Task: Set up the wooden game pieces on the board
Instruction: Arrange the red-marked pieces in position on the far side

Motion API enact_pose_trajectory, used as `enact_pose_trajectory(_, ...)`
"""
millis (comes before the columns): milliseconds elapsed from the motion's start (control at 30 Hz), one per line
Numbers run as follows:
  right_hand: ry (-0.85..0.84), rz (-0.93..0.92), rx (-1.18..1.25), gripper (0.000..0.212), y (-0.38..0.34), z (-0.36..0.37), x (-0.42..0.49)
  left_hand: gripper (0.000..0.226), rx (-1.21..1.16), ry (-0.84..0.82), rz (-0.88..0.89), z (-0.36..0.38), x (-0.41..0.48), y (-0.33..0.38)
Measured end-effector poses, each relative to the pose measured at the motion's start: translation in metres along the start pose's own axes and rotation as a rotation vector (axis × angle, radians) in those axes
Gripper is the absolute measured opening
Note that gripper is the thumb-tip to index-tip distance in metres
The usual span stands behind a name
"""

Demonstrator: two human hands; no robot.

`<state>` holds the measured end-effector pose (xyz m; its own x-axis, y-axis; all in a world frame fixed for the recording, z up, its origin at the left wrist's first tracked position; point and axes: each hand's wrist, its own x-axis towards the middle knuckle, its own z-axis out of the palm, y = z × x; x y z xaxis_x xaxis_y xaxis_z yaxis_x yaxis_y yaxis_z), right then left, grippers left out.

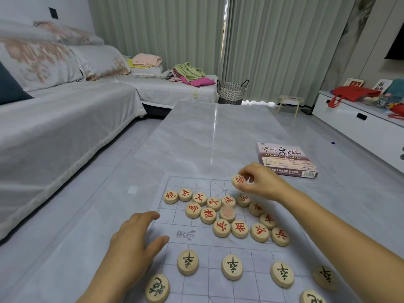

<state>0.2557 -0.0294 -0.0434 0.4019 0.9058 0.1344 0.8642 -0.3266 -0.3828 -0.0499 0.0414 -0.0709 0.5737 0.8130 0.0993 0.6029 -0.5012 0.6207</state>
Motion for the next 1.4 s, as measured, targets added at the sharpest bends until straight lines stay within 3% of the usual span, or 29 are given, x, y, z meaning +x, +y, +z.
enact_pose_trajectory(233, -0.056, 0.183, 0.006, 0.036, -0.002, 0.045, 0.050, 0.047, 0.053, 0.002, 0.017, 0.000, 0.004, -0.002)
enact_pose_trajectory(533, -0.022, 0.199, -0.002, 0.044, 0.005, 0.056, 0.057, 0.047, 0.061, -0.013, 0.034, 0.004, 0.003, 0.003)
enact_pose_trajectory(700, -0.053, 0.224, 0.095, 0.058, 0.009, 0.045, 0.047, 0.046, 0.054, -0.009, 0.023, 0.001, 0.003, -0.002)
enact_pose_trajectory(833, -0.031, 0.261, 0.186, 0.043, 0.031, 0.026, 0.025, 0.047, 0.046, -0.010, 0.027, 0.001, 0.003, -0.002)
enact_pose_trajectory(967, -0.069, 0.235, 0.137, 0.035, 0.045, 0.018, 0.012, 0.046, 0.046, -0.012, 0.031, 0.002, 0.002, 0.003)
enact_pose_trajectory(1267, -0.108, 0.180, -0.037, 0.053, 0.005, 0.046, 0.045, 0.046, 0.051, 0.003, 0.025, -0.002, 0.002, 0.000)
enact_pose_trajectory(1400, -0.087, 0.220, -0.064, 0.049, 0.002, 0.053, 0.053, 0.046, 0.051, 0.000, 0.031, -0.001, 0.003, -0.001)
